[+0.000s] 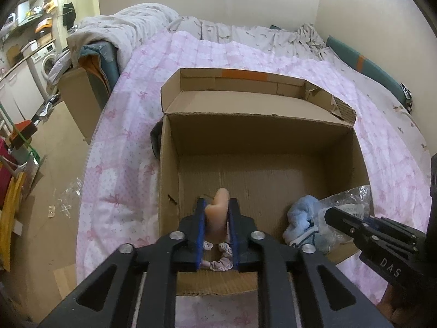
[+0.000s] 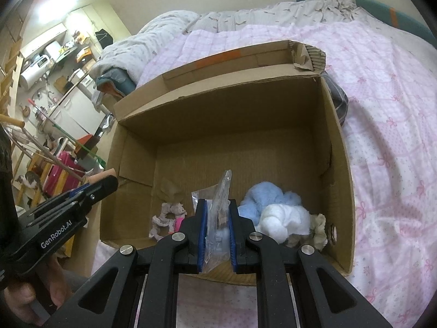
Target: Organize soft objects
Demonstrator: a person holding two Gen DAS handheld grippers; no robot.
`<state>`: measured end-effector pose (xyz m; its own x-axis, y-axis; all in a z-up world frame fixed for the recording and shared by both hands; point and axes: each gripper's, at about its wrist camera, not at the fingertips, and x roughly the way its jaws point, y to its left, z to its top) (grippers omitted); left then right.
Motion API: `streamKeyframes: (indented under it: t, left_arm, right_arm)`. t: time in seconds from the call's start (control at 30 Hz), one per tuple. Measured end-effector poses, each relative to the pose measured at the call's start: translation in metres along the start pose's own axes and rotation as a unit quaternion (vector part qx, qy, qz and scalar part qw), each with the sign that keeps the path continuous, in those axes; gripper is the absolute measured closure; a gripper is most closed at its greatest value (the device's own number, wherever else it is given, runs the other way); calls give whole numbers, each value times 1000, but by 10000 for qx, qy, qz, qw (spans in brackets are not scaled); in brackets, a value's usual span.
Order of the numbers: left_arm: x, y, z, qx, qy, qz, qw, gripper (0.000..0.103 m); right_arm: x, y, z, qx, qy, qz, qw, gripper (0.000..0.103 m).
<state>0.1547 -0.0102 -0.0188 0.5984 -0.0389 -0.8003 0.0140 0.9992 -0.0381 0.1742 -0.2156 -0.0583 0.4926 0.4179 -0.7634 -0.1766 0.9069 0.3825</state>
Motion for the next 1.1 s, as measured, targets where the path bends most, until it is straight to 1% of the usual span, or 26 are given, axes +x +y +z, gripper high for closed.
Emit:
streamKeyframes:
  t: [0.17,0.3,0.33,0.4,0.43,0.47,0.5,0.53,0.57,0.6,0.63,0.7,0.77,0.87,0.93,1.0,1.1]
  left_arm:
    - [0,0,-1,5,-3,50,10000,84]
    - [0,0,-2,-32,13,-25,10000,82]
    - [0,0,-1,-40,18,-8,10000,79]
    - [-1,0,-1,-63,-4,25,10000,68]
    - [-3,0,-1,-83,-45,50,9999,55]
    - [-4,0,-1,-96,-86,70,9999,44]
    - [-6,0,-1,-108,-141,83,9998,41]
    - [-9,0,-1,-124,-222,73,9996,40]
    - [-11,0,0,-129,-251,51,9996,40]
    - [-12,0,1,-133,-270,24,9995,40]
    - [-14,0,1,-146,-315,17,9994,40]
    - [-18,1,2,-186,-385,8,9991,40]
    - [-23,3,2,-235,-475,-18,9986,40]
    - [-34,4,3,-220,-645,58,9977,40]
    - [-45,8,3,-273,-722,120,9969,40]
    - [-58,13,2,-312,-844,105,9959,40]
    - [-76,21,-3,-382,-984,100,9944,40]
  right_arm:
    - [0,-3,0,71,-1,8,10000,87]
    - [0,-2,0,71,-30,0,10000,87]
    - [-1,-2,0,75,-53,-1,10000,87]
    - [-4,-3,0,113,-100,-6,9999,86]
    - [-5,-3,1,136,-118,0,9998,85]
    - [-6,-4,2,167,-148,15,9997,79]
    - [-7,-5,2,192,-188,12,9996,75]
    - [-8,-6,2,207,-229,4,9995,66]
    - [-10,-6,2,227,-269,17,9994,46]
    - [-12,-7,3,268,-316,43,9991,33]
    - [-14,-8,4,328,-381,51,9987,19]
    - [-19,-11,4,469,-532,59,9975,13]
    - [-20,-14,6,600,-518,113,9968,3]
    - [-23,-18,8,784,-544,122,9954,1]
    - [-28,-16,9,701,-649,79,9954,0]
    - [-35,-11,7,509,-819,57,9953,0]
    - [-48,-5,5,356,-926,-55,9951,0]
